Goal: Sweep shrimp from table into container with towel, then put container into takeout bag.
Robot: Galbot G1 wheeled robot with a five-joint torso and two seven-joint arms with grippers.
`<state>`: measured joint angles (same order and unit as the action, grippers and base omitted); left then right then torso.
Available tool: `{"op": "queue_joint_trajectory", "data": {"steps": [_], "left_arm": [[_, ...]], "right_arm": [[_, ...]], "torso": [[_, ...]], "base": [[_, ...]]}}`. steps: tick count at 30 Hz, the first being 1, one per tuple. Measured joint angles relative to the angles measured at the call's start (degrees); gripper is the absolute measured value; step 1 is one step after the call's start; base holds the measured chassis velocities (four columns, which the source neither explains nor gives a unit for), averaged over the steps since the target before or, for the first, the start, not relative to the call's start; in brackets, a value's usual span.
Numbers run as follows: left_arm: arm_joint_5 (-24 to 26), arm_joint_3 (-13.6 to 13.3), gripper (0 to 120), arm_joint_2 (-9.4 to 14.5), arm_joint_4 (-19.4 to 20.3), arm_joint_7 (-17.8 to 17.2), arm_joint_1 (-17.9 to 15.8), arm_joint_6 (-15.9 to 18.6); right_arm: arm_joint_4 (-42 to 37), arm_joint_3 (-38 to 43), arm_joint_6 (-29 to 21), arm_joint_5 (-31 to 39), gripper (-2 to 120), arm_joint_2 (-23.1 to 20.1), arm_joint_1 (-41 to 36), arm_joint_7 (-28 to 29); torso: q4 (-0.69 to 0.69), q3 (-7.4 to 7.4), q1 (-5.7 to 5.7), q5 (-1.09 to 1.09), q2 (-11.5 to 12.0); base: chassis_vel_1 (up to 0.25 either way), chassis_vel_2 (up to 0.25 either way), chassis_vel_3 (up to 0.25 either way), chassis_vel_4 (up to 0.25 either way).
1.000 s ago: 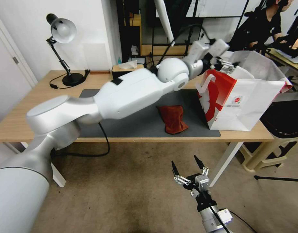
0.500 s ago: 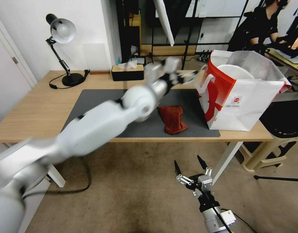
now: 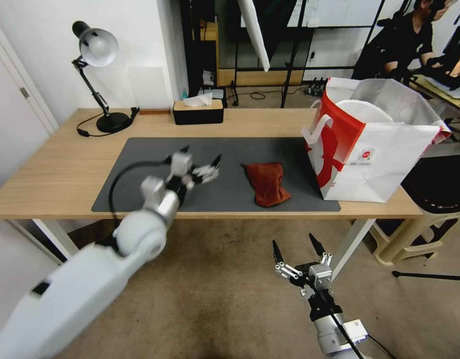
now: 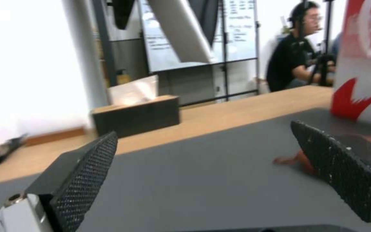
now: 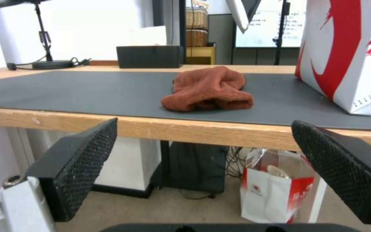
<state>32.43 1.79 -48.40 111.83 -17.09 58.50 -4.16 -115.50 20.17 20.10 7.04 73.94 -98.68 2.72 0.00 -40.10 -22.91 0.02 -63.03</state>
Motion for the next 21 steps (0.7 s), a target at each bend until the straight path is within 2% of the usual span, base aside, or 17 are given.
{"op": "queue_joint_trajectory", "data": {"steps": [2, 3, 5, 6, 7, 8, 11, 12, 15, 16, 18, 21], "left_arm": [[-4.4, 4.14, 100, -0.99, 1.08, -0.98, 7.42, -2.97], [-4.4, 4.14, 100, -0.99, 1.08, -0.98, 7.42, -2.97], [-9.06, 6.29, 100, -2.45, 1.4, -2.49, 13.28, -6.02], [-10.32, 6.77, 100, -2.88, 1.43, -2.98, 14.72, -6.91], [-10.32, 6.77, 100, -2.88, 1.43, -2.98, 14.72, -6.91], [-13.28, 7.95, 100, -3.97, 1.45, -4.0, 17.85, -8.59], [-19.85, 10.23, 100, -7.22, 0.74, -6.92, 23.91, -12.89], [-19.85, 10.23, 100, -7.22, 0.74, -6.92, 23.91, -12.89], [-22.39, 10.72, 100, -9.33, -0.24, -8.9, 27.67, -14.93], [-22.39, 10.72, 100, -9.33, -0.24, -8.9, 27.67, -14.93], [-23.63, 10.88, 100, -10.79, -0.89, -10.32, 29.76, -15.69], [-23.91, 10.96, 100, -12.0, -1.37, -11.29, 30.61, -15.94]], "right_arm": [[-0.03, -0.08, -0.03, -0.21, 100, 0.16, -0.03, 0.27], [-0.03, -0.08, -0.03, -0.21, 100, 0.16, -0.03, 0.27], [-0.36, 0.08, -0.05, -0.28, 100, 0.37, -0.33, 0.59], [-0.46, 0.15, -0.05, -0.27, 100, 0.45, -0.44, 0.76], [-0.46, 0.15, -0.05, -0.27, 100, 0.45, -0.44, 0.76], [-0.62, 0.2, -0.05, -0.18, 100, 0.52, -0.6, 1.04], [-0.92, 0.34, 0.06, 0.88, 100, 0.64, -0.57, 1.3], [-0.92, 0.34, 0.06, 0.88, 100, 0.64, -0.57, 1.3], [-1.07, 0.54, 0.43, 1.76, 100, 0.55, -0.31, 1.32], [-1.07, 0.54, 0.43, 1.76, 100, 0.55, -0.31, 1.32], [-1.27, 0.74, 0.57, 2.16, 100, 0.3, -0.19, 1.55], [-1.56, 0.82, 0.23, 2.54, 100, 0.09, -0.26, 1.83]], "torso": [[-0.01, 0.0, 0.0, -0.03, 0.0], [-0.01, 0.0, 0.0, -0.03, 0.0], [0.03, 0.0, 0.0, 0.01, -0.01], [0.01, 0.0, 0.0, -0.01, 0.0], [0.01, 0.0, 0.0, -0.01, 0.0], [-0.01, 0.0, 0.0, -0.01, 0.0], [0.0, 0.0, 0.0, -0.02, 0.0], [0.0, 0.0, 0.0, -0.02, 0.0], [0.01, 0.0, 0.0, -0.02, -0.01], [0.01, 0.0, 0.0, -0.02, -0.01], [0.0, -0.01, 0.0, -0.02, 0.0], [0.0, 0.0, 0.0, -0.02, -0.01]], "base": [[0.0, 0.0, 0.0, 0.0], [0.0, 0.0, 0.0, 0.0], [0.0, 0.0, 0.0, 0.0], [0.0, 0.0, 0.0, 0.0], [0.0, 0.0, 0.0, 0.0], [0.0, 0.0, 0.0, 0.0], [0.0, 0.0, 0.0, 0.0], [0.0, 0.0, 0.0, 0.0], [0.0, 0.0, 0.0, 0.0], [0.0, 0.0, 0.0, 0.0], [0.0, 0.0, 0.0, 0.0], [0.0, 0.0, 0.0, 0.0]]}}
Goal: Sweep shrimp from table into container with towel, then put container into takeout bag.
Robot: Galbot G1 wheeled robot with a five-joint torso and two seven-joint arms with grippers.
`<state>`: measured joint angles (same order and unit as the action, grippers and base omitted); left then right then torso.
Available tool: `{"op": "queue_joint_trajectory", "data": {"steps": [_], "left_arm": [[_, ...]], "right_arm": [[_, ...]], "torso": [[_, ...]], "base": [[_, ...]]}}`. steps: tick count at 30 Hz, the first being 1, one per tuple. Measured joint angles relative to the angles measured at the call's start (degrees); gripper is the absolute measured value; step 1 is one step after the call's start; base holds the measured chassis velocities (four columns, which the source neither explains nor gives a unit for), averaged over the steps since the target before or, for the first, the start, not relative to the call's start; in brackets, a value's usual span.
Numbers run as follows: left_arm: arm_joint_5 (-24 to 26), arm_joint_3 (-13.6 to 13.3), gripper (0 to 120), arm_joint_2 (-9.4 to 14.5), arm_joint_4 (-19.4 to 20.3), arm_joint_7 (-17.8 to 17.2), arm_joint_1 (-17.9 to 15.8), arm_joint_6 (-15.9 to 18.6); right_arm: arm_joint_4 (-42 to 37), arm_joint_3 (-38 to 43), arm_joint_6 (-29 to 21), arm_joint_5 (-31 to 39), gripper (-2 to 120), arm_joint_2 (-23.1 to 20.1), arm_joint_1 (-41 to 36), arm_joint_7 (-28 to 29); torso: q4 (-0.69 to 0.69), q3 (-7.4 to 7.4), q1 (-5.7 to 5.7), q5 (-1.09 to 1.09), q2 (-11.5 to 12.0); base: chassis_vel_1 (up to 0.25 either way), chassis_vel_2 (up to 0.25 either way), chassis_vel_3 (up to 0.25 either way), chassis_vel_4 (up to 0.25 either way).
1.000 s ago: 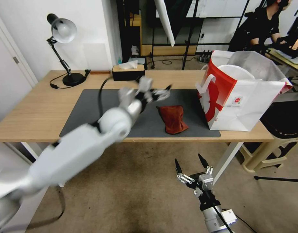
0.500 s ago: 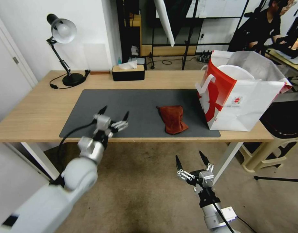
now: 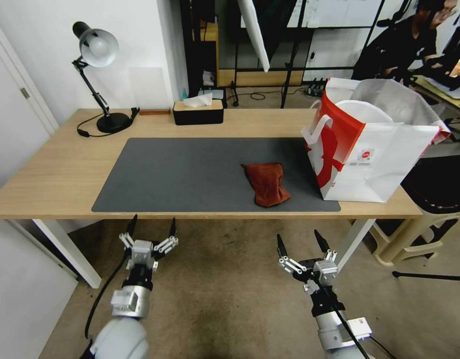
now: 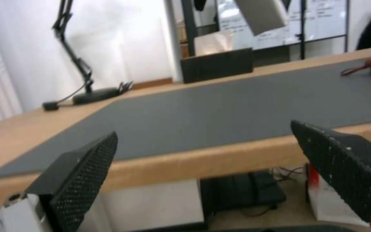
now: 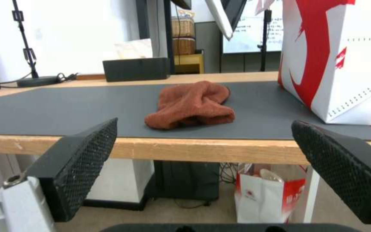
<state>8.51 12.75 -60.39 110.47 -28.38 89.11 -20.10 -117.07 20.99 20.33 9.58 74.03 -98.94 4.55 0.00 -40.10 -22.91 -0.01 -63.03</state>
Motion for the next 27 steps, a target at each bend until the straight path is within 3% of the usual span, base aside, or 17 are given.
{"op": "queue_joint_trajectory", "data": {"steps": [6, 27], "left_arm": [[0.09, 0.5, 100, -2.11, -0.66, -0.11, 1.17, -0.91], [0.51, 0.48, 100, -2.22, -0.75, 0.31, 0.83, -0.93]], "right_arm": [[-0.55, 0.02, -0.22, 0.34, 100, -0.38, -0.31, 0.36], [-0.66, -0.01, -0.32, 0.33, 100, -0.44, -0.36, 0.52]], "torso": [[0.0, 0.0, -0.01, 0.01, 0.0], [0.0, 0.0, -0.01, 0.01, 0.01]], "base": [[0.0, 0.0, 0.0, 0.0], [0.0, 0.0, 0.0, 0.0]]}}
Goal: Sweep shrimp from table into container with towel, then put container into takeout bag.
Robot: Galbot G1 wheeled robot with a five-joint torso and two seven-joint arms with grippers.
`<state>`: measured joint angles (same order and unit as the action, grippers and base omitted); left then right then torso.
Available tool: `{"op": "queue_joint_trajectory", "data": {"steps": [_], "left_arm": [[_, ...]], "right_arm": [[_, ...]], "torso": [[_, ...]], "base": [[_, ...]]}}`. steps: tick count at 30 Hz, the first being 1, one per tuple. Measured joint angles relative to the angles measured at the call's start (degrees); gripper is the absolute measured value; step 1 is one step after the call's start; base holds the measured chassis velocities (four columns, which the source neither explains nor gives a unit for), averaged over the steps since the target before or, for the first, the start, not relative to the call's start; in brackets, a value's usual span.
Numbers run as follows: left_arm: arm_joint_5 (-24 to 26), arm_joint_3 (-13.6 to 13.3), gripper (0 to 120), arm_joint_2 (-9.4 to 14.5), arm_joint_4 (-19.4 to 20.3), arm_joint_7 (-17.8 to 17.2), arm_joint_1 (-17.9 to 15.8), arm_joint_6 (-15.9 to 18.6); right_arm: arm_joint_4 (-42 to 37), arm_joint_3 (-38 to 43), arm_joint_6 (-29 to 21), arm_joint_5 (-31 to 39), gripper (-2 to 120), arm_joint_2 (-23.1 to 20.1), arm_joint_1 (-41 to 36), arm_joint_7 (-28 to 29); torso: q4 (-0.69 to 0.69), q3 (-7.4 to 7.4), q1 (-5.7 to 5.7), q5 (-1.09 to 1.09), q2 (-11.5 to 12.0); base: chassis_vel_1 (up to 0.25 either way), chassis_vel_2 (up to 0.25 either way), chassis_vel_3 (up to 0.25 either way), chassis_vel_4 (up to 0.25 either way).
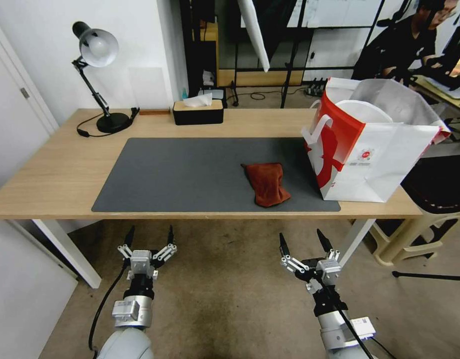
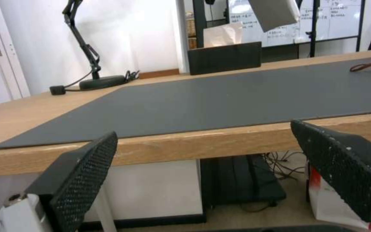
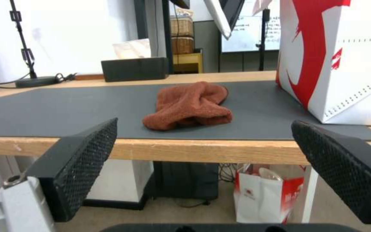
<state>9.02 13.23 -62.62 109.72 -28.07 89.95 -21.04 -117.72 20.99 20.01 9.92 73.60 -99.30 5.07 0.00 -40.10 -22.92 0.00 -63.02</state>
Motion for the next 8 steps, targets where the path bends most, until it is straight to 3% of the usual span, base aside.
{"op": "queue_joint_trajectory", "data": {"steps": [8], "left_arm": [[0.03, -0.03, 100, 0.03, 0.0, 0.04, -0.05, 0.06]], "right_arm": [[0.0, 0.0, 0.0, -0.02, 100, 0.0, 0.0, 0.0]], "torso": [[0.0, 0.0, 0.0, 0.0, 0.0]], "base": [[0.0, 0.0, 0.0, 0.0]]}}
